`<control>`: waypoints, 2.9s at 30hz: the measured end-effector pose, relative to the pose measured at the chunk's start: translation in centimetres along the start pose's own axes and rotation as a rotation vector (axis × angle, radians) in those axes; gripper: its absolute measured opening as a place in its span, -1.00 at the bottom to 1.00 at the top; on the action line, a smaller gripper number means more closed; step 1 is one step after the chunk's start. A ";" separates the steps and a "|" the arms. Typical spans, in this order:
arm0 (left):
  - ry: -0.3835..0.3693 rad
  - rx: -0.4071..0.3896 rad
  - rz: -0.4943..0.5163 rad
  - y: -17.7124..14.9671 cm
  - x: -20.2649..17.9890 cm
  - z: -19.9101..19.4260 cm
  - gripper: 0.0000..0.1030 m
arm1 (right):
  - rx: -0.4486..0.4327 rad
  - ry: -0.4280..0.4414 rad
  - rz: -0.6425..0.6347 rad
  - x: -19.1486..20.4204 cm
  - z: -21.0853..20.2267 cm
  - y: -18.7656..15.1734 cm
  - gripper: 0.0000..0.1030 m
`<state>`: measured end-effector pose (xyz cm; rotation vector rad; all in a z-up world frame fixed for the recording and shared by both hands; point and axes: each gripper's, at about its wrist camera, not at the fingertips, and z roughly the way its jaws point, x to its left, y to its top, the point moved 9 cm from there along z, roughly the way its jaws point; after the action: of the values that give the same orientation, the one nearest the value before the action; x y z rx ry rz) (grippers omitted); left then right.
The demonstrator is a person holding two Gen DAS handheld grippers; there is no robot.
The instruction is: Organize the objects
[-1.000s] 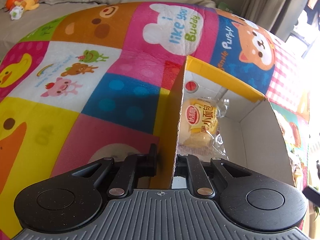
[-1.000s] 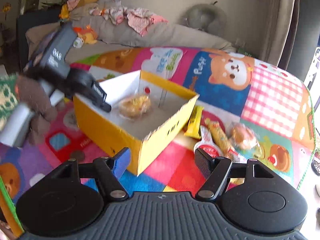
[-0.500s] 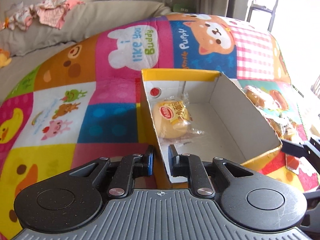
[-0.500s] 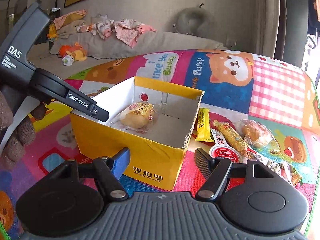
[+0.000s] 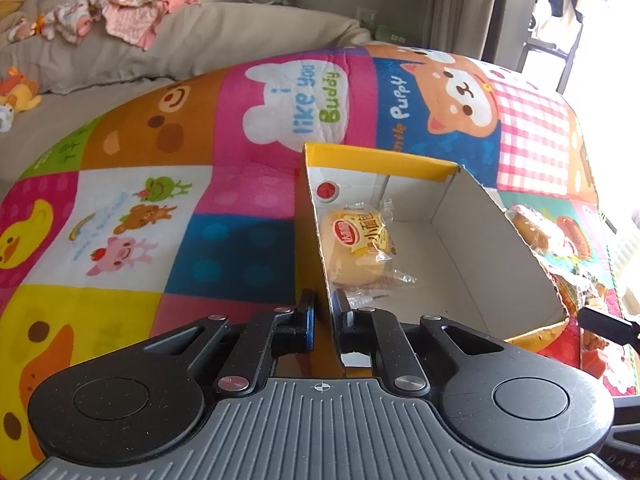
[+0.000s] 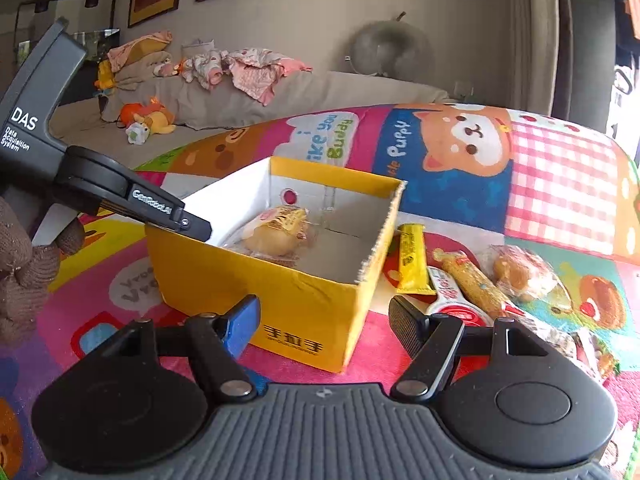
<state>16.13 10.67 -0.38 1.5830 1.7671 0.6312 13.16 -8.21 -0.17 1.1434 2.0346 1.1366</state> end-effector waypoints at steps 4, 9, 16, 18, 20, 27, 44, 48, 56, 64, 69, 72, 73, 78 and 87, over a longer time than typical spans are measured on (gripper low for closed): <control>-0.005 0.005 -0.025 0.0 0.1 0.1 -0.78 | 0.016 -0.113 0.040 -4.0 -2.3 -1.1 0.38; 0.000 0.003 -0.031 0.1 0.1 0.1 -0.78 | 0.044 -0.259 0.132 -9.8 -5.3 -2.8 0.40; 0.004 0.009 -0.020 0.0 0.0 0.2 -0.78 | 0.139 -0.286 0.365 -14.6 -4.6 -5.5 0.48; 0.004 0.014 -0.019 -0.1 0.0 0.4 -0.78 | 0.158 -0.269 0.406 -15.2 -3.4 -5.9 0.48; 0.000 0.021 -0.029 -0.1 0.1 0.5 -0.78 | 0.172 -0.252 0.442 -15.7 -1.9 -6.0 0.48; 0.001 0.025 -0.026 -0.2 0.1 0.6 -0.77 | 0.223 -0.271 0.374 -15.0 -0.5 -6.8 -0.13; -0.001 0.030 -0.034 -0.2 0.1 0.8 -0.77 | 0.275 -0.119 0.194 -9.2 -5.2 -8.8 -0.34; -0.004 0.033 -0.039 -0.2 0.2 1.0 -0.76 | 0.282 -0.087 0.247 -9.6 -5.6 -8.2 -0.34; 0.001 0.038 -0.047 -0.2 0.2 1.3 -0.76 | 0.129 0.031 0.322 -9.2 -9.2 -0.4 -0.36; 0.007 0.049 -0.049 -0.3 0.3 1.5 -0.76 | -0.084 0.138 0.257 -5.5 -8.8 11.6 -0.36; 0.008 0.054 -0.052 -0.3 0.3 1.6 -0.76 | -0.093 0.108 0.253 -4.0 -4.5 15.4 -0.23; 0.012 0.053 -0.052 -0.2 0.3 1.7 -0.77 | -0.072 0.117 0.275 -4.1 -3.4 14.8 -0.09; 0.006 0.056 -0.056 -0.3 0.3 1.8 -0.76 | -0.072 0.112 0.276 -4.3 -3.4 14.4 -0.08; 0.003 0.055 -0.059 -0.3 0.4 1.8 -0.76 | -0.049 0.006 0.279 -8.0 -3.7 11.7 0.01; 0.002 0.058 -0.056 -0.4 0.3 1.8 -0.76 | 0.056 -0.126 0.322 -14.9 -1.7 6.4 0.04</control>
<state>17.20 10.79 -1.86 1.5658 1.8402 0.5599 21.91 -20.00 6.90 1.5727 1.8407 1.1280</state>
